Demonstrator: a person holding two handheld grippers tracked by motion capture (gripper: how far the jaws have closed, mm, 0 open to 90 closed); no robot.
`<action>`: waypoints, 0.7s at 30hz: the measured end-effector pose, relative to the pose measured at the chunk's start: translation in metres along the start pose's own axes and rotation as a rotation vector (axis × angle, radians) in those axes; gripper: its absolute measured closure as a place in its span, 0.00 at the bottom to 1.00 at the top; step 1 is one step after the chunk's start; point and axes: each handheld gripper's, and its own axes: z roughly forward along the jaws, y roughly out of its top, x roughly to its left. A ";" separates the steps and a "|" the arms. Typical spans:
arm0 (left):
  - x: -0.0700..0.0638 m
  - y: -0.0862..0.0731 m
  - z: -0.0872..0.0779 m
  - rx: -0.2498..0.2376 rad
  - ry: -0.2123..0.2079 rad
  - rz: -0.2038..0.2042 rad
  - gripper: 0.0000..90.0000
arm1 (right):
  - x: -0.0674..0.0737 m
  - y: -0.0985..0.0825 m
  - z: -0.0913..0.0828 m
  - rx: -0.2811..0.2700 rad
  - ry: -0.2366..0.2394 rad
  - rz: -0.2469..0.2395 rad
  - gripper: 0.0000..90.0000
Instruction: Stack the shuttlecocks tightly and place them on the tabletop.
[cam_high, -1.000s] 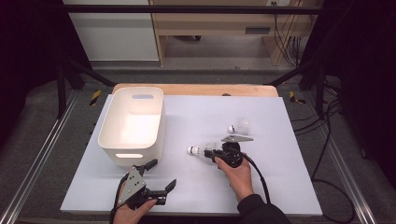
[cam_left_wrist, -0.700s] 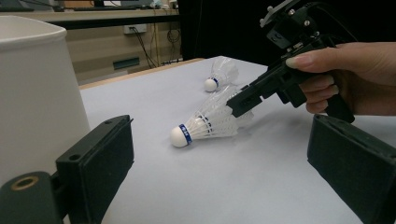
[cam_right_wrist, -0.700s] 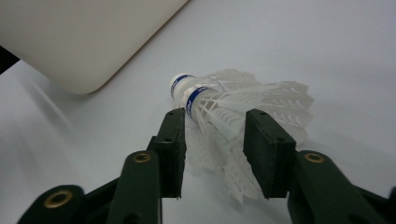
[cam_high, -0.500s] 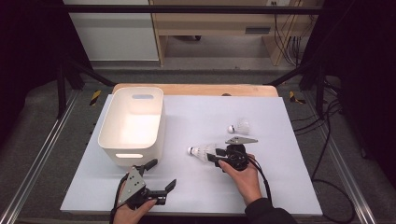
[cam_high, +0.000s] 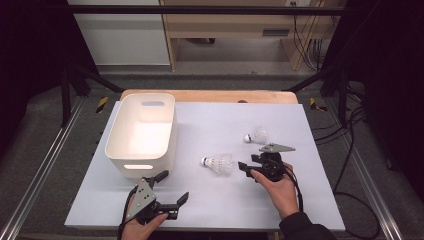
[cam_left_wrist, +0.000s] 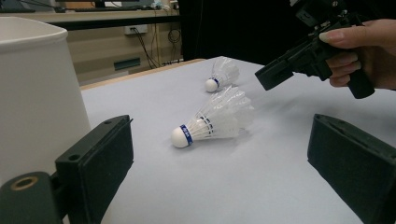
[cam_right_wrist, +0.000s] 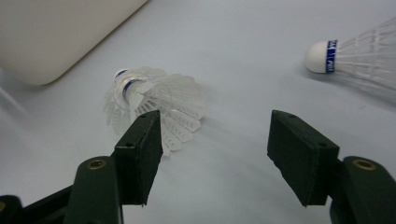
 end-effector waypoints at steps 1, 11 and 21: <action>0.000 0.000 0.000 0.000 0.000 0.000 0.08 | -0.001 0.000 -0.001 0.001 -0.005 0.002 0.38; 0.000 0.000 0.000 0.000 -0.001 0.000 0.08 | -0.015 -0.001 -0.010 0.016 -0.061 0.007 0.26; 0.000 0.000 0.000 -0.006 -0.001 -0.001 0.08 | -0.027 0.010 -0.019 0.039 -0.137 -0.032 0.15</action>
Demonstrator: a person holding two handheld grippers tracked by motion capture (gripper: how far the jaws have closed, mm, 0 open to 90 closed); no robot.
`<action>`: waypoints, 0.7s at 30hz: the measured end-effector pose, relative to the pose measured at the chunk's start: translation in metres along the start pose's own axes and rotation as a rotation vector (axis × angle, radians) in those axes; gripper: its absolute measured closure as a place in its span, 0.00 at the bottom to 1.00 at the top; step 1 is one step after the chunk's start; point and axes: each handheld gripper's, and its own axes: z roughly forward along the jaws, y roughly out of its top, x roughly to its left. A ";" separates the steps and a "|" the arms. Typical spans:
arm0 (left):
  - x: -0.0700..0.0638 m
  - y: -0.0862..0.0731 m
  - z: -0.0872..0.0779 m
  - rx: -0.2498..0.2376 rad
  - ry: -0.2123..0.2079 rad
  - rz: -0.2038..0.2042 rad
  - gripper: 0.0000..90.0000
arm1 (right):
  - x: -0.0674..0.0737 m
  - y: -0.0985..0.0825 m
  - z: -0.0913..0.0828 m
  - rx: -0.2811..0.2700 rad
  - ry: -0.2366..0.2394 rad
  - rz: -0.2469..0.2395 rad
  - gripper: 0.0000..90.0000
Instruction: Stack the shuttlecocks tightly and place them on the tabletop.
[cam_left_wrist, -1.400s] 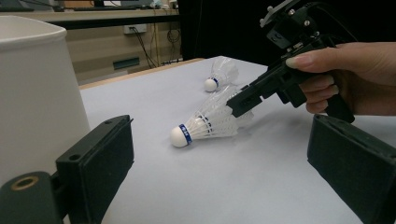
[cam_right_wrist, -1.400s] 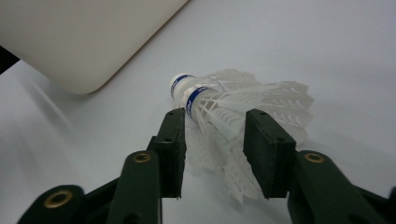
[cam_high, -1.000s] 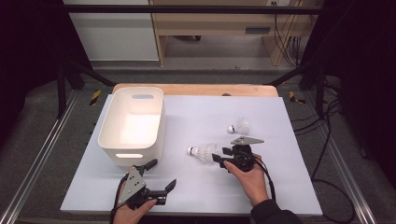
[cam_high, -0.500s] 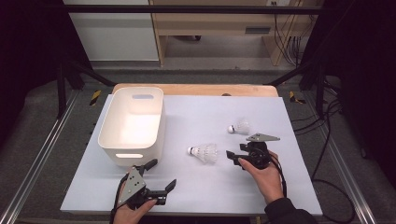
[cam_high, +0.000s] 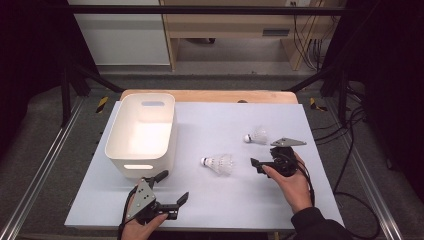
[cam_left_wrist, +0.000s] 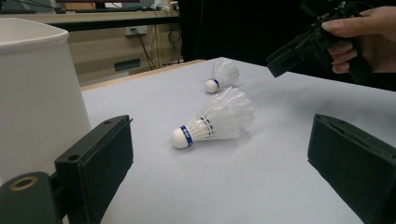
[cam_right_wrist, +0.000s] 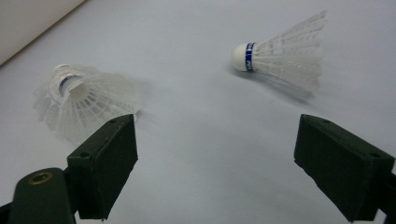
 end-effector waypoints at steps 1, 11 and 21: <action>0.000 0.000 0.000 0.000 0.000 0.000 0.08 | -0.002 0.002 -0.001 0.002 -0.008 0.000 0.14; 0.000 0.000 0.000 -0.007 -0.001 0.003 0.07 | -0.024 0.020 -0.003 0.011 -0.042 -0.003 0.10; 0.000 0.001 -0.002 -0.029 -0.009 0.016 0.06 | -0.043 0.027 0.007 -0.011 -0.070 0.047 0.09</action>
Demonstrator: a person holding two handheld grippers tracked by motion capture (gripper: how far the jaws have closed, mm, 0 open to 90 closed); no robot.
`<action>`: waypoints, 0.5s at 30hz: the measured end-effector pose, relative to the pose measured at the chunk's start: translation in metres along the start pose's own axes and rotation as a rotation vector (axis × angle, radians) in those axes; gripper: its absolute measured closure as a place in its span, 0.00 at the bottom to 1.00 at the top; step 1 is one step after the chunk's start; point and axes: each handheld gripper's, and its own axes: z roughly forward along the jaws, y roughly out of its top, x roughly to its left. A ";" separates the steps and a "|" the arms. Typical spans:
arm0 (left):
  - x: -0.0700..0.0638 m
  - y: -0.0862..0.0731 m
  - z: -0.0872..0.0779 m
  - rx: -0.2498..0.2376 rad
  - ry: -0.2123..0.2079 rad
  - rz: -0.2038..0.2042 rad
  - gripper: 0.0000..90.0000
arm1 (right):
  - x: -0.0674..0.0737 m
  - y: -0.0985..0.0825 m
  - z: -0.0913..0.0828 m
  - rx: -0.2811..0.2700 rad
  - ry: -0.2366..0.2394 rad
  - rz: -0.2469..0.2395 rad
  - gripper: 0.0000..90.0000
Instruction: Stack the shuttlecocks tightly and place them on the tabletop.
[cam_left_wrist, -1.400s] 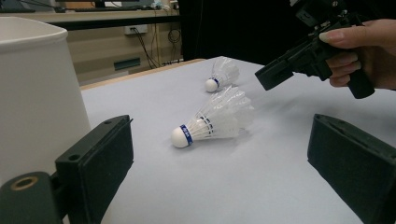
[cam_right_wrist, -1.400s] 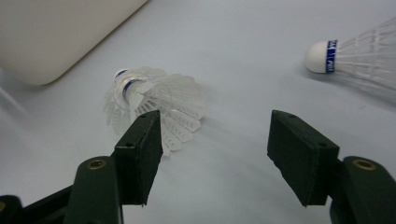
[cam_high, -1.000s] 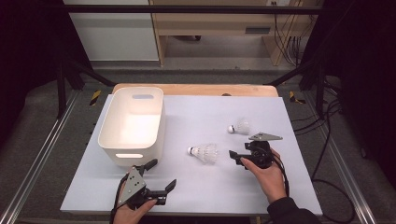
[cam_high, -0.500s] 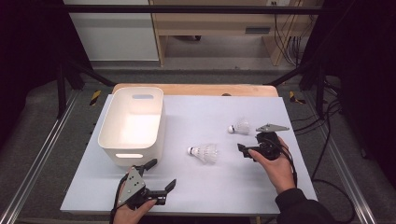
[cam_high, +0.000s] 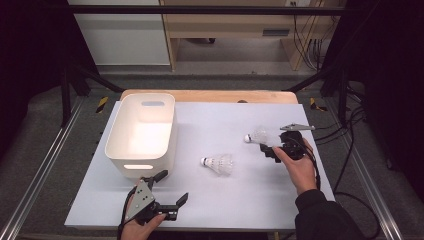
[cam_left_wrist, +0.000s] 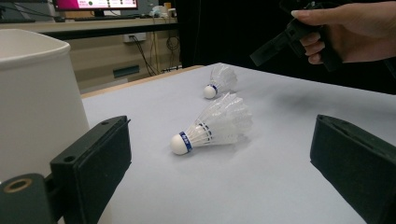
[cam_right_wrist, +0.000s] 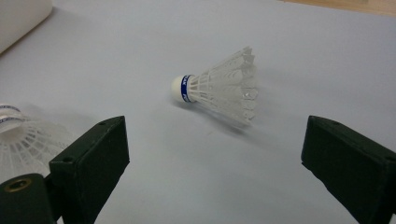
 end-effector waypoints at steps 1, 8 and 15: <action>0.000 0.000 0.000 -0.003 -0.001 0.001 0.06 | -0.001 0.000 0.001 -0.004 -0.004 0.003 0.09; 0.004 0.002 -0.004 -0.020 0.001 0.002 0.05 | -0.003 0.001 0.007 -0.039 0.008 0.018 0.09; 0.010 0.003 -0.009 -0.040 0.011 -0.014 0.05 | -0.004 0.003 0.011 -0.055 0.034 0.002 0.08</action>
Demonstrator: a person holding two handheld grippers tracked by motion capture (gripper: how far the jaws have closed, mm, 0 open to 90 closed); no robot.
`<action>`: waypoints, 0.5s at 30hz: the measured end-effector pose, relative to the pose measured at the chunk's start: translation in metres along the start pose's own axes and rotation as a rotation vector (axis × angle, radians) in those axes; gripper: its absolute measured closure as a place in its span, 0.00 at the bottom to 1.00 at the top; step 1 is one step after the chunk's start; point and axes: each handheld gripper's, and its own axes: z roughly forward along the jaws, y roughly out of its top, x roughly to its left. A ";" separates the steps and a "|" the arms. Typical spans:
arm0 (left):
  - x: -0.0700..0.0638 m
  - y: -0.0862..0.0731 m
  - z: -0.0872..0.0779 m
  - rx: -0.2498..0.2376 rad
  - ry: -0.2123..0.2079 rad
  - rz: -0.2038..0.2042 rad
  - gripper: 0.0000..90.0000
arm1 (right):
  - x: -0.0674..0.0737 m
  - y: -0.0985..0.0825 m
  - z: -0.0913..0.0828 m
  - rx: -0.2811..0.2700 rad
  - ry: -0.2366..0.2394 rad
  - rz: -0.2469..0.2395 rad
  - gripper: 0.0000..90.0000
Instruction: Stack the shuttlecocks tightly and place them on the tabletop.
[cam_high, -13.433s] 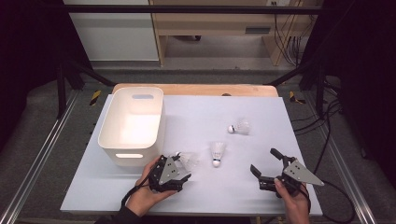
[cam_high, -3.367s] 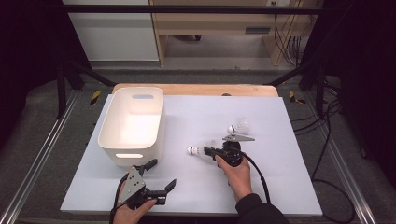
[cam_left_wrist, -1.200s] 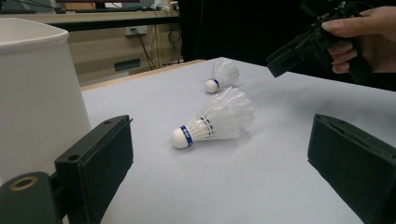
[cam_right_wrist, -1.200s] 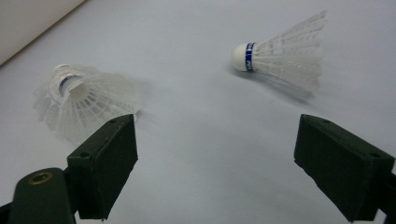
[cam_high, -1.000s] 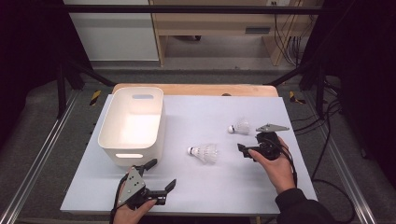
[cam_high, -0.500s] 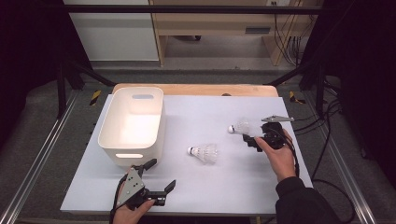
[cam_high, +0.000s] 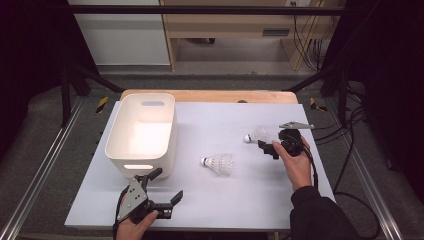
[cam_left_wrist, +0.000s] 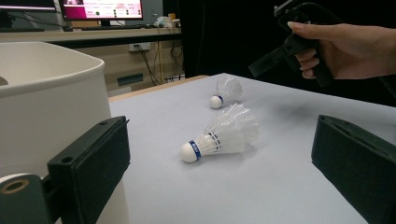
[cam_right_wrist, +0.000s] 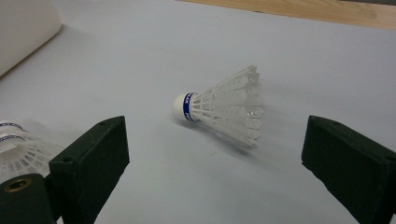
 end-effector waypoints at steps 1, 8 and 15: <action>0.001 0.000 0.000 0.001 0.001 0.001 0.05 | 0.000 0.000 0.001 0.003 0.002 -0.004 0.08; 0.006 -0.001 -0.009 0.002 0.008 0.013 0.04 | -0.002 0.004 0.003 0.020 -0.015 -0.025 0.10; 0.013 -0.001 -0.013 -0.015 0.025 -0.003 0.04 | -0.005 0.011 0.002 -0.004 -0.028 -0.019 0.12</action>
